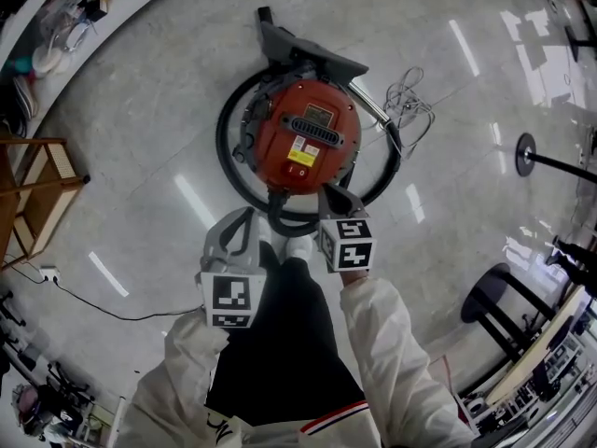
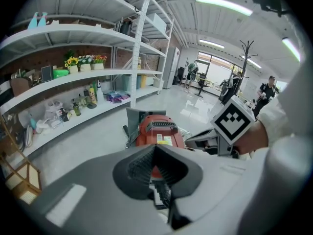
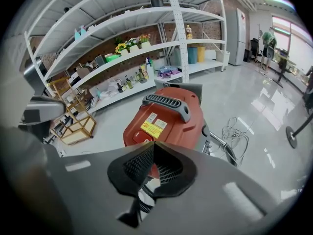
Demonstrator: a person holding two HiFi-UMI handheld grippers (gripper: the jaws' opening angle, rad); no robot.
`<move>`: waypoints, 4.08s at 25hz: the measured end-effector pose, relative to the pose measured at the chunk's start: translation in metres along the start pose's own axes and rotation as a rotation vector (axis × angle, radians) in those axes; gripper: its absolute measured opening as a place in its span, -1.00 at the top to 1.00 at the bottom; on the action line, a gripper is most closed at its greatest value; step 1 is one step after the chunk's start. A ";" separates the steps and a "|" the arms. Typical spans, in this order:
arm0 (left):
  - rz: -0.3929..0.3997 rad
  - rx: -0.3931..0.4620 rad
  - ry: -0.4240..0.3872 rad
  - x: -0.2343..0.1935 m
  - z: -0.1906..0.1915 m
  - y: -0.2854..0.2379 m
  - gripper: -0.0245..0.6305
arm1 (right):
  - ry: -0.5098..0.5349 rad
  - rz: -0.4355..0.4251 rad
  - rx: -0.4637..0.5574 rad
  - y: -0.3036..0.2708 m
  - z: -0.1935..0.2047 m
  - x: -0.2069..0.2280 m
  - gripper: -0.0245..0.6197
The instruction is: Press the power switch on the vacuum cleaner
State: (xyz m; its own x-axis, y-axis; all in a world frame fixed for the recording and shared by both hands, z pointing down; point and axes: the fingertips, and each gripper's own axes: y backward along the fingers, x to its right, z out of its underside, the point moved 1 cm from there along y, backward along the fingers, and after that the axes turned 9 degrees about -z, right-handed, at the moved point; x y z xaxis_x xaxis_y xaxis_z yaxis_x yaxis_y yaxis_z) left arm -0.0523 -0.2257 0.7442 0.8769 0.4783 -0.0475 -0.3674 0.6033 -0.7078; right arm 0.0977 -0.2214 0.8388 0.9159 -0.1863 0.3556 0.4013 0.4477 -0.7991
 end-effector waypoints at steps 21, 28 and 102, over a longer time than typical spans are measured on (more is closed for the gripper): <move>-0.004 0.069 -0.114 0.032 -0.036 0.090 0.93 | -0.013 0.051 0.114 0.138 -0.001 -0.013 0.92; -0.025 0.105 -0.132 0.038 -0.069 0.124 0.93 | -0.009 0.038 0.204 0.195 -0.032 -0.028 0.92; -0.083 0.379 -0.111 0.012 -0.139 0.286 0.93 | 0.084 0.000 0.567 0.380 -0.074 -0.161 0.92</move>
State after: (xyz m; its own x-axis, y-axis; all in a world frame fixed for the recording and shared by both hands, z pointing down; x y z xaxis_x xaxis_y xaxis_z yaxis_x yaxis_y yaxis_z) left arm -0.1038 -0.1357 0.4435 0.8770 0.4719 0.0902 -0.4034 0.8253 -0.3953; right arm 0.1040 -0.0858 0.4422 0.9228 -0.2447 0.2975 0.3542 0.8426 -0.4056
